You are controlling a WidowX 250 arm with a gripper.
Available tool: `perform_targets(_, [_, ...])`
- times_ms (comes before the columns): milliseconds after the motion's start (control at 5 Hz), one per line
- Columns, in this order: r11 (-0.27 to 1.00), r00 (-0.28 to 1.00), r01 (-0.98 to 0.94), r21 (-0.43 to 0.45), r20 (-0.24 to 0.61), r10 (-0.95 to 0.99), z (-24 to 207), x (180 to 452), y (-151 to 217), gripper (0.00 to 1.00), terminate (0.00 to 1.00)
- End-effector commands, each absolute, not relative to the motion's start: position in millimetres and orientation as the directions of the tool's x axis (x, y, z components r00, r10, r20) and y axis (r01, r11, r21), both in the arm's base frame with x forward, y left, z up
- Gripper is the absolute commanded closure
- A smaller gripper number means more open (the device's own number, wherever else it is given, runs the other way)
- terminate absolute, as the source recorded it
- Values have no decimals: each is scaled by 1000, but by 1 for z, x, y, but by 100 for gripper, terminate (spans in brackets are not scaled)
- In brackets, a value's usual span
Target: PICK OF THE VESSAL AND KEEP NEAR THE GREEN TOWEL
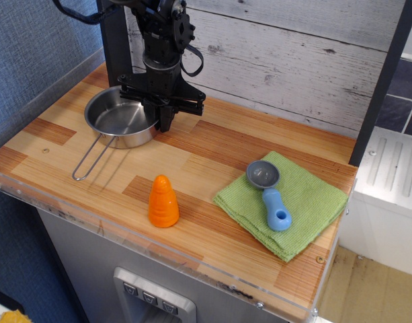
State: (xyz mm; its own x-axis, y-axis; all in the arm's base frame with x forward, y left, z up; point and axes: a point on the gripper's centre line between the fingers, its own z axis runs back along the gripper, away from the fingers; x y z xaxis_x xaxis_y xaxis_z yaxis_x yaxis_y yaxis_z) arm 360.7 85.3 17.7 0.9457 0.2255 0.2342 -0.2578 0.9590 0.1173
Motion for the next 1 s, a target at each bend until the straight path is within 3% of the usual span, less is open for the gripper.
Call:
perform_targets(0, [951,923,-294,95,288,257,51,366,93,100,0])
perform_targets(400, [940,902,-330,89,323,286,73,364,98,100,0])
perform_targets(800, [968,907,-242,61,370,203,97,372,45,100,0])
